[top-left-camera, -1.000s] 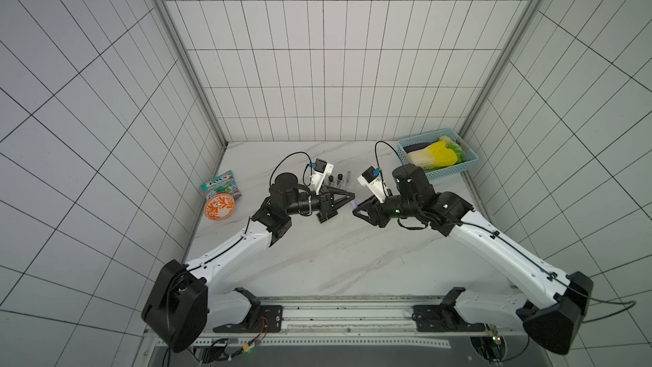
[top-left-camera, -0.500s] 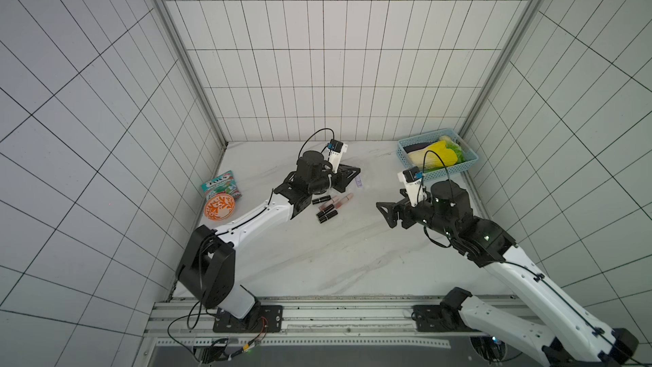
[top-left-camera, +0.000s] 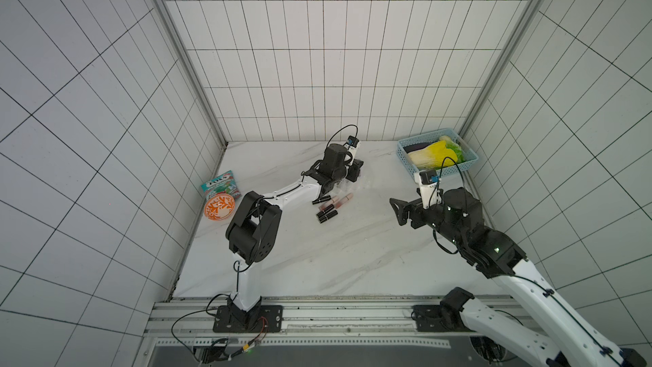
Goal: Arrange the lipsticks in the organizer
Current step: Place the lipstick in the storage box.
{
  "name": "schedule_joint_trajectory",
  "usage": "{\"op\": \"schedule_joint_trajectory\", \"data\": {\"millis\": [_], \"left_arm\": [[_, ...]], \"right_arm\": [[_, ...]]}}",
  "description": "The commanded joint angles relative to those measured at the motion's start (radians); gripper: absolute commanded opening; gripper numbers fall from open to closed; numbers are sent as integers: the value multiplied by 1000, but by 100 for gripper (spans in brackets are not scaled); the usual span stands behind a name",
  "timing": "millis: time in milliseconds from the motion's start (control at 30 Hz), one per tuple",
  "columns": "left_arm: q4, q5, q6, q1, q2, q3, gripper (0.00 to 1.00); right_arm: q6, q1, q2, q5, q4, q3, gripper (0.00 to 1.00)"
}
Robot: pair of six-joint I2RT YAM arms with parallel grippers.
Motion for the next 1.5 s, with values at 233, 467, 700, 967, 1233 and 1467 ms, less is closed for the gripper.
{"op": "schedule_joint_trajectory", "data": {"millis": [233,467,700,967,1233,1467], "left_arm": [[13,-53,34,19,153,153,8],[17,-47,28,28,212,176,8],[15,-18,16,31,247,197,14],[22,4,14,23,235,179,16],[52,-6,6,23,207,127,16],[80,-13,1,23,184,89,16]], "right_arm": [[4,-11,3,-86,54,-53,99],[0,-10,10,-109,58,-50,99],[3,-10,1,-127,55,-48,100],[3,-11,-3,-133,55,-53,100],[3,-10,7,-145,54,-53,99],[3,-12,3,-144,54,-54,99]]}}
